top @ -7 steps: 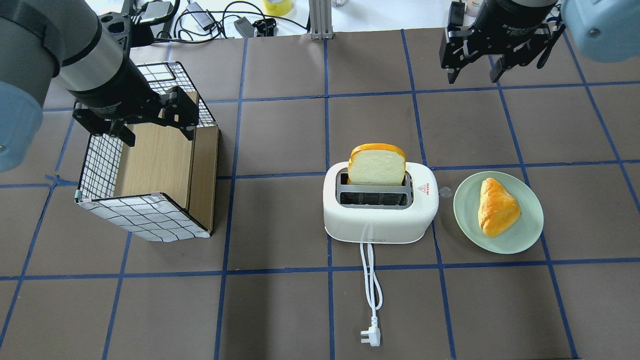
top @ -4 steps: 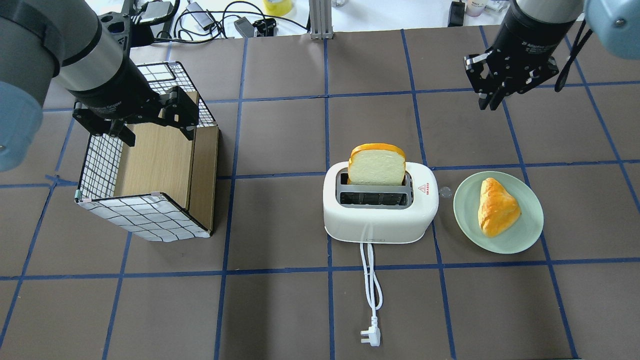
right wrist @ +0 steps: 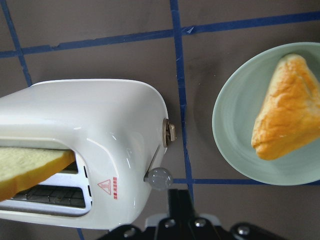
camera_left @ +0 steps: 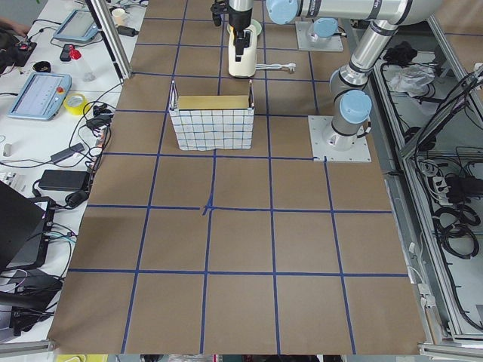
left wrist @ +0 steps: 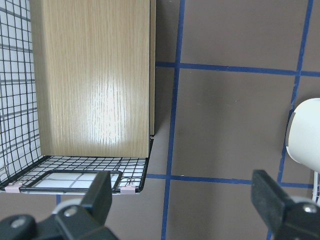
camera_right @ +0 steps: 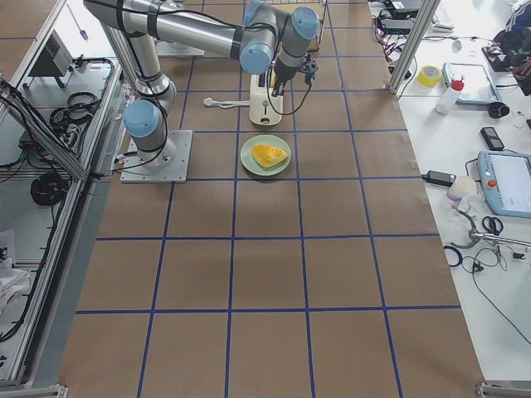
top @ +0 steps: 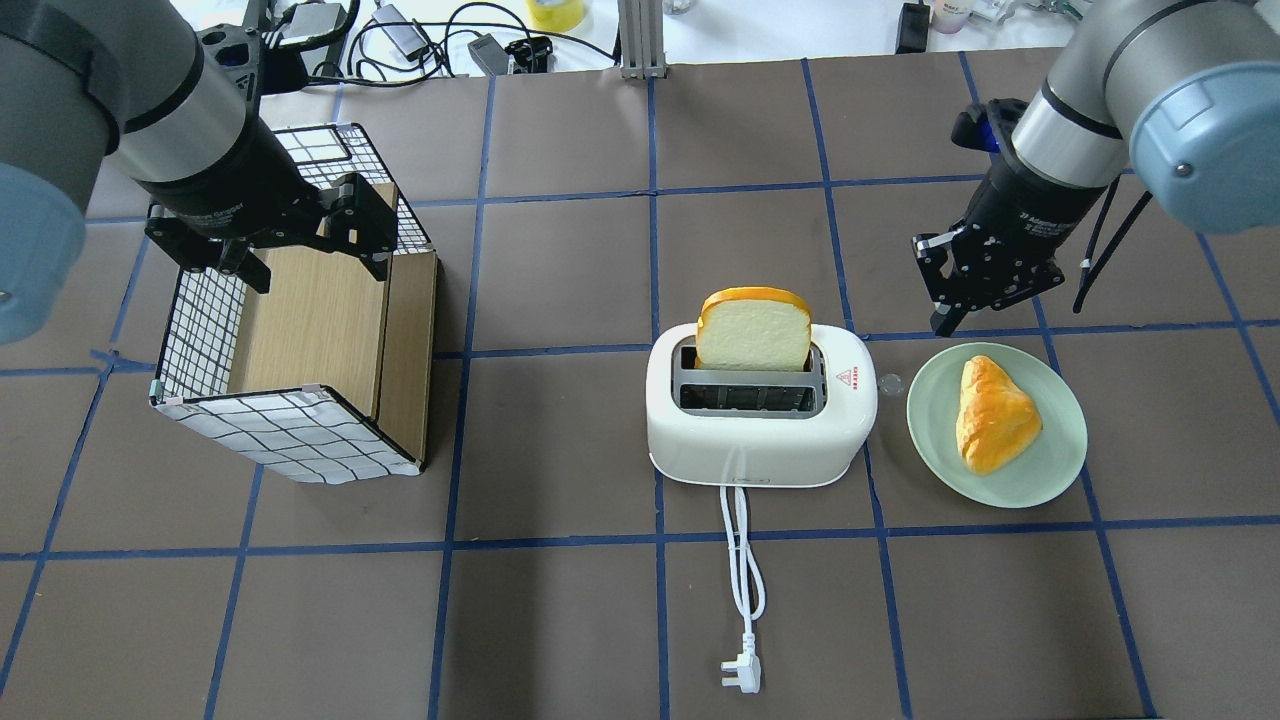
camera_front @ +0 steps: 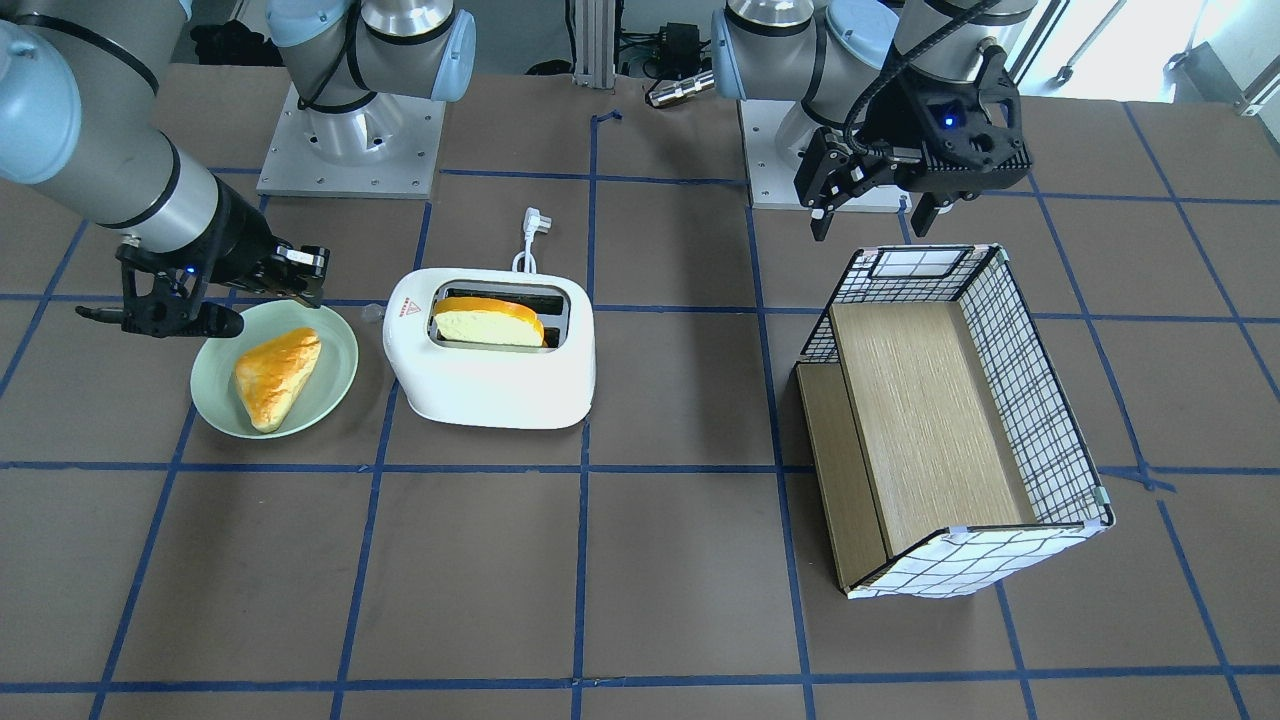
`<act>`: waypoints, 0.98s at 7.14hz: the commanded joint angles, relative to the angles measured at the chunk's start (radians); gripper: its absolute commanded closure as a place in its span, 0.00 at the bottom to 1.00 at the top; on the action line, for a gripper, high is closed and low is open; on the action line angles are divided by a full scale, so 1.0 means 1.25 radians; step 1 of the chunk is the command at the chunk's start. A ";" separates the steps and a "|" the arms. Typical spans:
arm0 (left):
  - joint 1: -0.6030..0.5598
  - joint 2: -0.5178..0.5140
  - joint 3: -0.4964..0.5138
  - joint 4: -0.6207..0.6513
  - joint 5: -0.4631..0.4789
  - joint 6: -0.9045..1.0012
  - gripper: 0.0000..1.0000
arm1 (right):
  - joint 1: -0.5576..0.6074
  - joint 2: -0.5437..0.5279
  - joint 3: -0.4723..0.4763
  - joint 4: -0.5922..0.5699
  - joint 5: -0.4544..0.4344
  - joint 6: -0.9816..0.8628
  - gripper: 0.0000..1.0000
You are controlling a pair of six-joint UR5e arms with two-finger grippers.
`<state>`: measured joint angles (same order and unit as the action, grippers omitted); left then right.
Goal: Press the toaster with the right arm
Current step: 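Move the right gripper down toward the lever on the toaster's side, then press the toaster lever down with the right gripper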
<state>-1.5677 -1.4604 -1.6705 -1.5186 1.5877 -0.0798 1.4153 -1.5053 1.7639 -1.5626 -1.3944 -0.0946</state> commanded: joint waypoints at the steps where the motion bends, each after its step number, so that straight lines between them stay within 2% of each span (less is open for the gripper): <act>1: 0.000 0.000 0.000 0.000 0.000 0.000 0.00 | -0.002 -0.001 0.078 -0.079 0.039 -0.020 1.00; 7: 0.000 0.000 0.000 0.000 0.000 0.000 0.00 | -0.001 0.008 0.091 -0.080 0.039 -0.085 1.00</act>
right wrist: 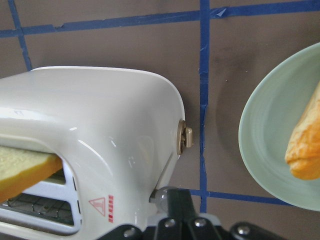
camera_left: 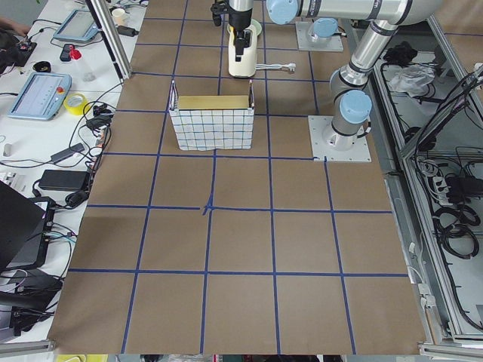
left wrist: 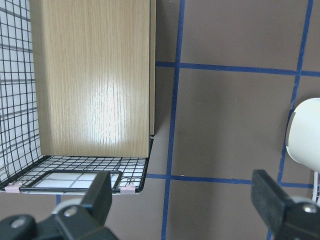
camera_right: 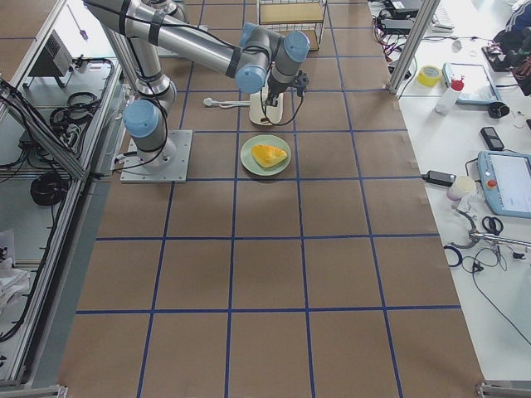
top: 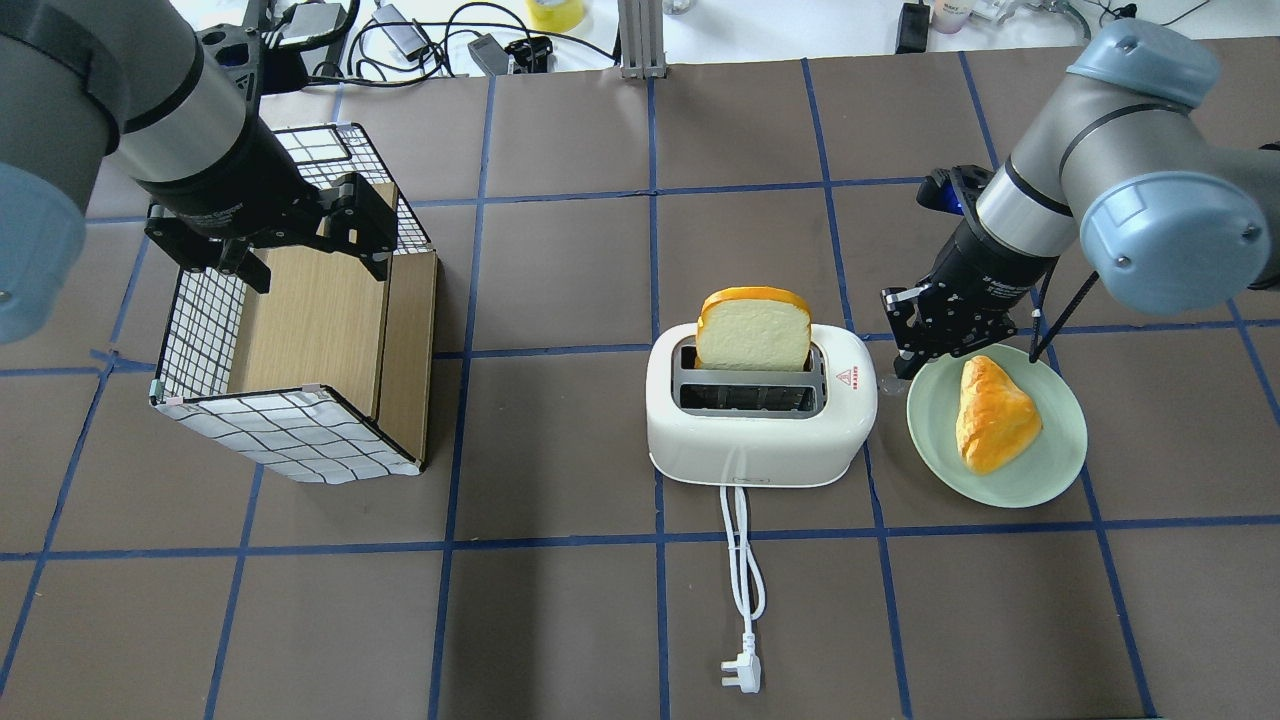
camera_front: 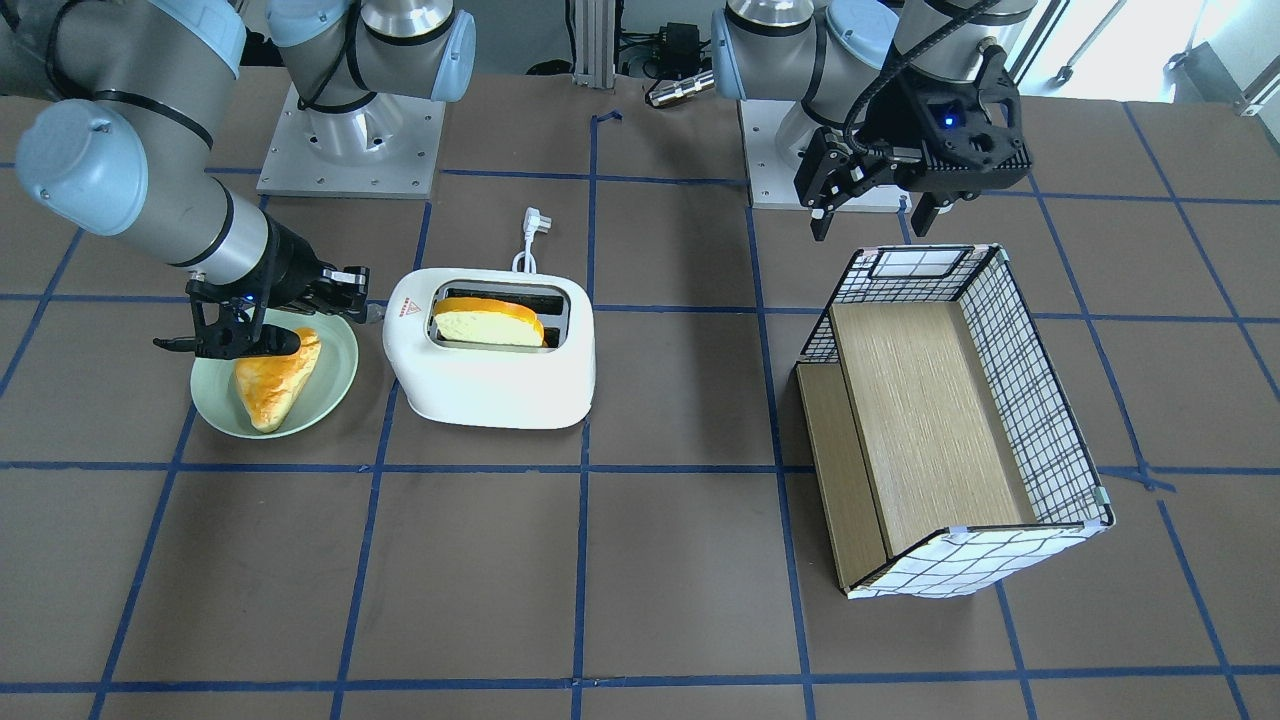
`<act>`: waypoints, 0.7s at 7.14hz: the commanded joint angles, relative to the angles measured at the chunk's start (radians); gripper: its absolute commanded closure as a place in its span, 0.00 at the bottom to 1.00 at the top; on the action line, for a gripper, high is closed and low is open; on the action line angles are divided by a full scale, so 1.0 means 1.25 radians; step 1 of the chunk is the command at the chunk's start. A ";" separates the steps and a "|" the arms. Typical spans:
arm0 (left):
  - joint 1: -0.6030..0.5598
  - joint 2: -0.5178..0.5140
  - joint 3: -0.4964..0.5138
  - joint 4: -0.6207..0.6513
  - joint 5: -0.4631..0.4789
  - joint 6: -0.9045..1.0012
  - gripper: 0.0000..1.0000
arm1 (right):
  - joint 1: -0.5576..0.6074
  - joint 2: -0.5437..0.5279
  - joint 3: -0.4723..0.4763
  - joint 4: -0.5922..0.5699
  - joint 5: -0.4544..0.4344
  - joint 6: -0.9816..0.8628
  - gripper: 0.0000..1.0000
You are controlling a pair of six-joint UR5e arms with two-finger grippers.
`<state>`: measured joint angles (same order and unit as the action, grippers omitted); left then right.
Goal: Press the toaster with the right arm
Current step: 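Press the toaster lever down with the right gripper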
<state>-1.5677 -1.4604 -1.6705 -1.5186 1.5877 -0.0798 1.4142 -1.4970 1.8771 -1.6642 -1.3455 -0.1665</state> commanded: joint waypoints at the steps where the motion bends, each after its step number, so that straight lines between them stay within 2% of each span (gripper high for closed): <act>1: 0.000 0.000 0.000 0.000 0.000 0.000 0.00 | 0.000 0.001 0.000 -0.003 0.000 -0.030 1.00; 5: 0.000 0.000 0.000 0.000 0.000 0.000 0.00 | 0.000 0.012 0.002 -0.005 0.000 -0.030 1.00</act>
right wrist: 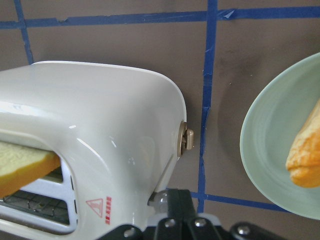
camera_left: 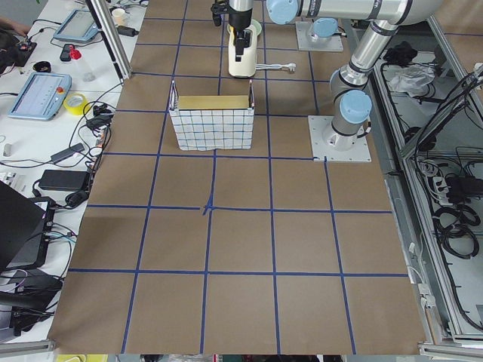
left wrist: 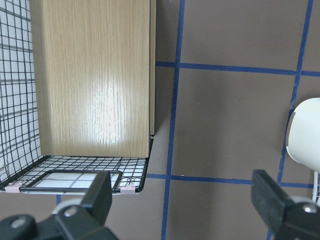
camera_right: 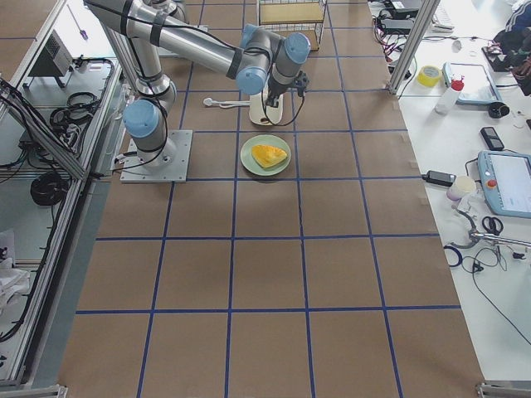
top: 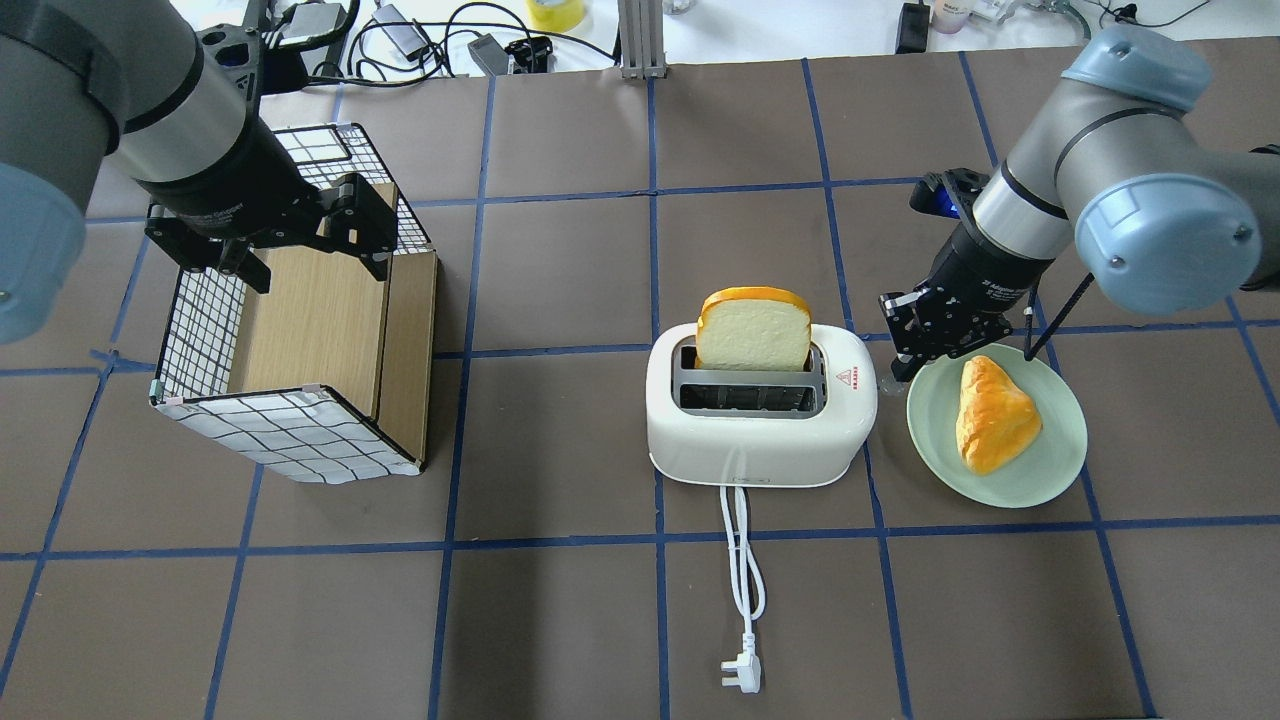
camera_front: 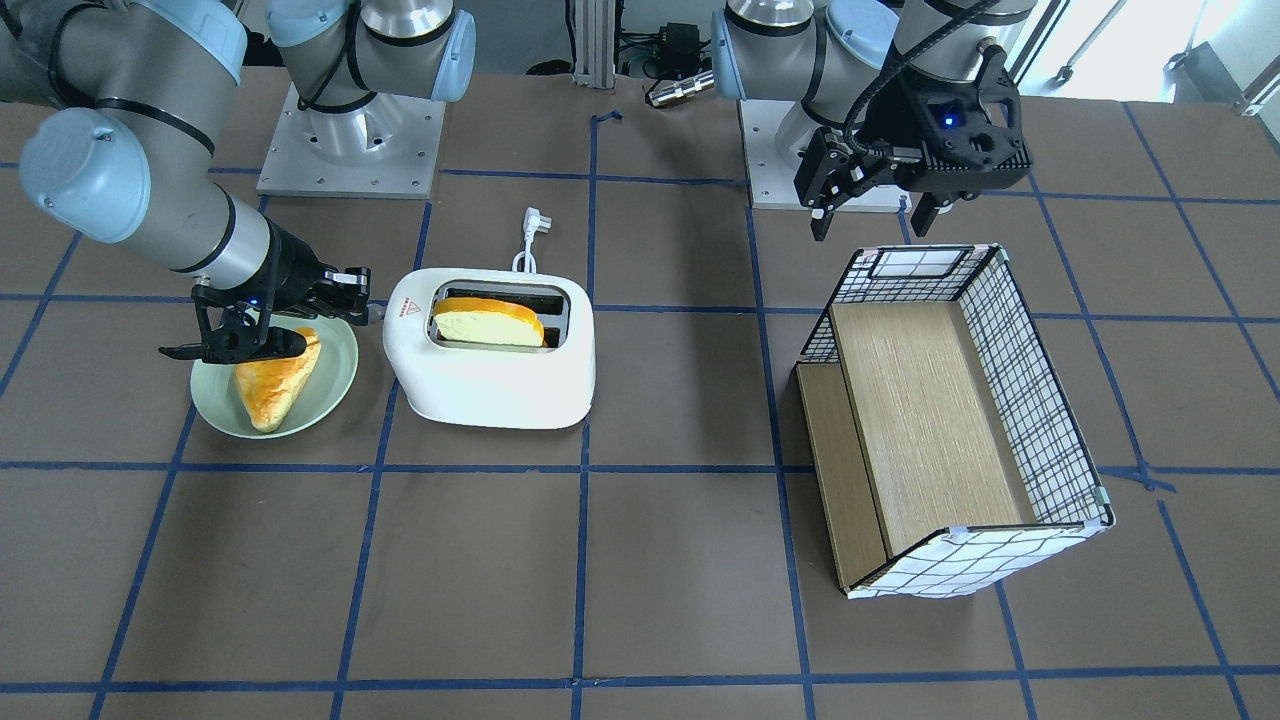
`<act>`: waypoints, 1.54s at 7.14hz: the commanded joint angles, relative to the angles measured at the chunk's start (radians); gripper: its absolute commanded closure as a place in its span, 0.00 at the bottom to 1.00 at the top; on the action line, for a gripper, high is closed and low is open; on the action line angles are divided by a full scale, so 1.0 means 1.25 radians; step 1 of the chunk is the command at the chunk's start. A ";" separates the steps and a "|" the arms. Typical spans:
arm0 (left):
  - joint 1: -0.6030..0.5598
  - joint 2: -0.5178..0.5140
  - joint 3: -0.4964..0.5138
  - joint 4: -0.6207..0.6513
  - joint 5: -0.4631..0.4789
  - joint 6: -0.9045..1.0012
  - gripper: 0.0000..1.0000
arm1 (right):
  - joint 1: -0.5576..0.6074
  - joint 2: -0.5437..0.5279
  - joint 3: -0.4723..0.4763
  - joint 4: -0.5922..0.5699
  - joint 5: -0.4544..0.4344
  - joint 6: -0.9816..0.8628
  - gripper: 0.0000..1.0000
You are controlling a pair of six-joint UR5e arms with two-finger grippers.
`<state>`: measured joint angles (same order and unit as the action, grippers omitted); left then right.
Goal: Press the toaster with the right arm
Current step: 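Press the toaster lever down with the right gripper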
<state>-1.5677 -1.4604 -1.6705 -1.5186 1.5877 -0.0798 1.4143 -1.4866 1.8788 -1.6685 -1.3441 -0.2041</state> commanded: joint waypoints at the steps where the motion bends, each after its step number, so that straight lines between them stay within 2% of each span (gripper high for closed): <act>1: 0.000 0.000 0.000 0.000 0.000 0.000 0.00 | 0.000 0.005 0.000 -0.002 0.000 -0.001 1.00; 6: 0.000 0.000 0.000 0.000 0.000 0.000 0.00 | 0.000 0.028 0.005 -0.018 0.000 -0.002 1.00; 11: 0.000 0.000 0.000 0.000 0.000 0.000 0.00 | 0.000 0.043 0.061 -0.119 0.000 -0.002 1.00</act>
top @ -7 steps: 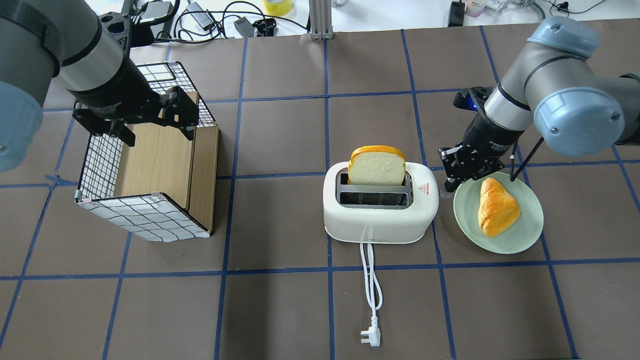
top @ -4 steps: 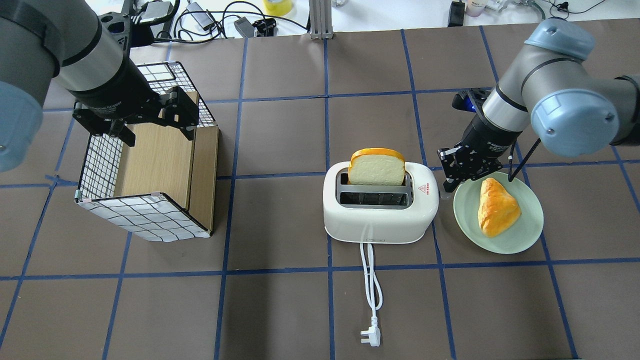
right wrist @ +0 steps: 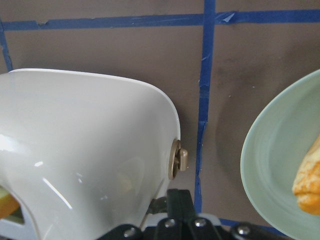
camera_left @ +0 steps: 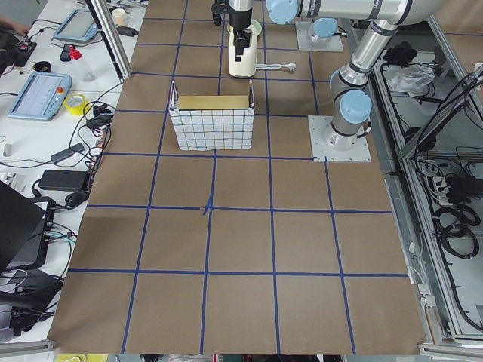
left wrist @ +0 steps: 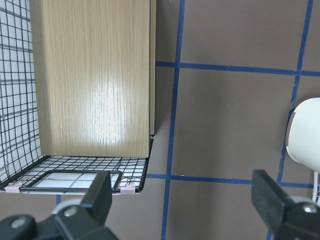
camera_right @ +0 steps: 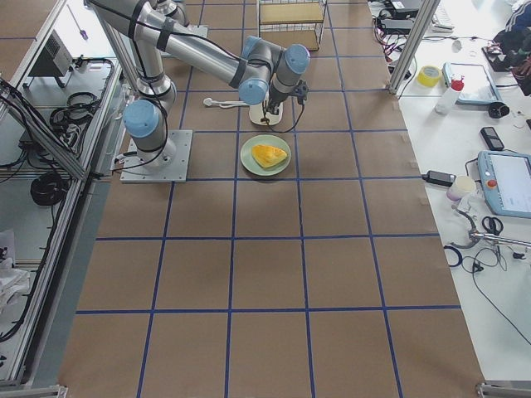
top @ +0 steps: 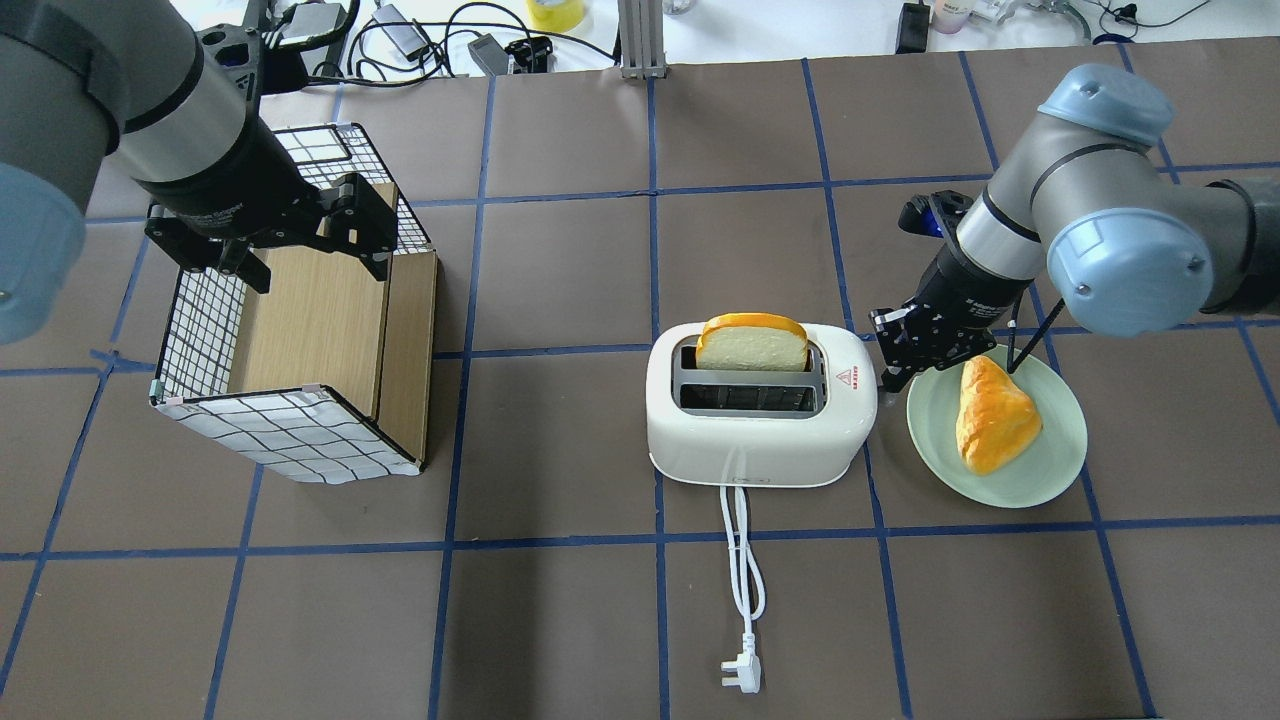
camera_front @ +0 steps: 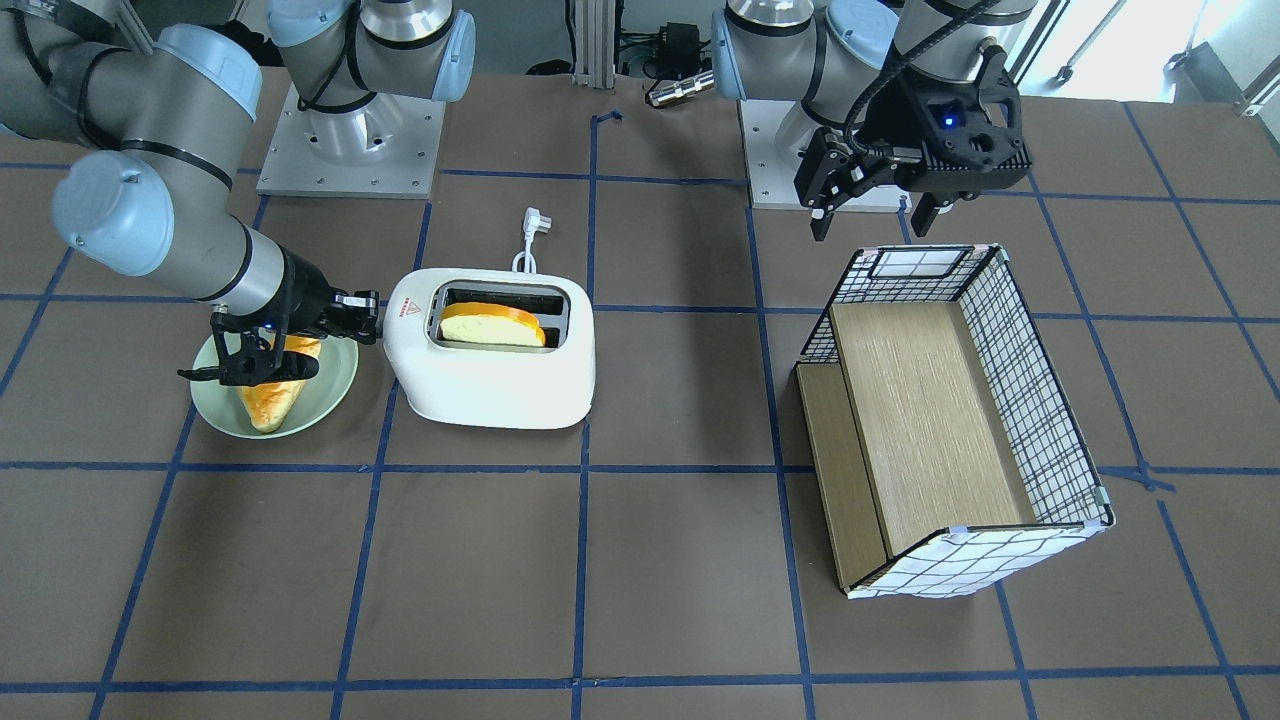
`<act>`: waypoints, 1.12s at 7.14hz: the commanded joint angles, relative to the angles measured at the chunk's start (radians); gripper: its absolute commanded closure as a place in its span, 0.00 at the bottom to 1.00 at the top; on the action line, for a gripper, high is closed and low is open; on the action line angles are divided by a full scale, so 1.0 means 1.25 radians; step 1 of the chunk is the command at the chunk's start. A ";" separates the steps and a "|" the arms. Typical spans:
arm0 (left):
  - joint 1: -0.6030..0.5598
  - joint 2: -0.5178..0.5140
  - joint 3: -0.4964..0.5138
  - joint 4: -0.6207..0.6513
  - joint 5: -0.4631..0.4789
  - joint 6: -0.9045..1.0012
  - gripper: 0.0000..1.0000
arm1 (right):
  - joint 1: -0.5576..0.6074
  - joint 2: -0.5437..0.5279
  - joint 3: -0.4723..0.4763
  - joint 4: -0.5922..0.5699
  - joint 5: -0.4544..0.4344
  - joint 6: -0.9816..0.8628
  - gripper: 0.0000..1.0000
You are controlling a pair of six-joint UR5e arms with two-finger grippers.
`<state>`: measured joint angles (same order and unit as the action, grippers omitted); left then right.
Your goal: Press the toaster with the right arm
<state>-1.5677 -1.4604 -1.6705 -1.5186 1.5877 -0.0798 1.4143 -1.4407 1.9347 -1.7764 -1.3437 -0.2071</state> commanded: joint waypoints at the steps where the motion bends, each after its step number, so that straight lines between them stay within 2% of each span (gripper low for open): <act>1: 0.000 0.000 0.000 0.000 0.000 0.000 0.00 | 0.000 0.006 0.027 -0.044 0.000 0.000 1.00; 5: 0.000 0.000 0.000 0.000 0.000 0.000 0.00 | 0.000 -0.001 0.017 -0.043 -0.001 0.015 1.00; 6: 0.000 0.000 0.000 0.000 0.000 0.000 0.00 | 0.000 -0.007 -0.012 -0.032 -0.012 0.017 1.00; 8: 0.000 0.000 0.000 0.000 0.000 0.000 0.00 | 0.006 -0.047 -0.091 0.068 -0.018 0.077 1.00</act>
<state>-1.5677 -1.4603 -1.6705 -1.5186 1.5876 -0.0798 1.4188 -1.4727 1.8810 -1.7616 -1.3584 -0.1477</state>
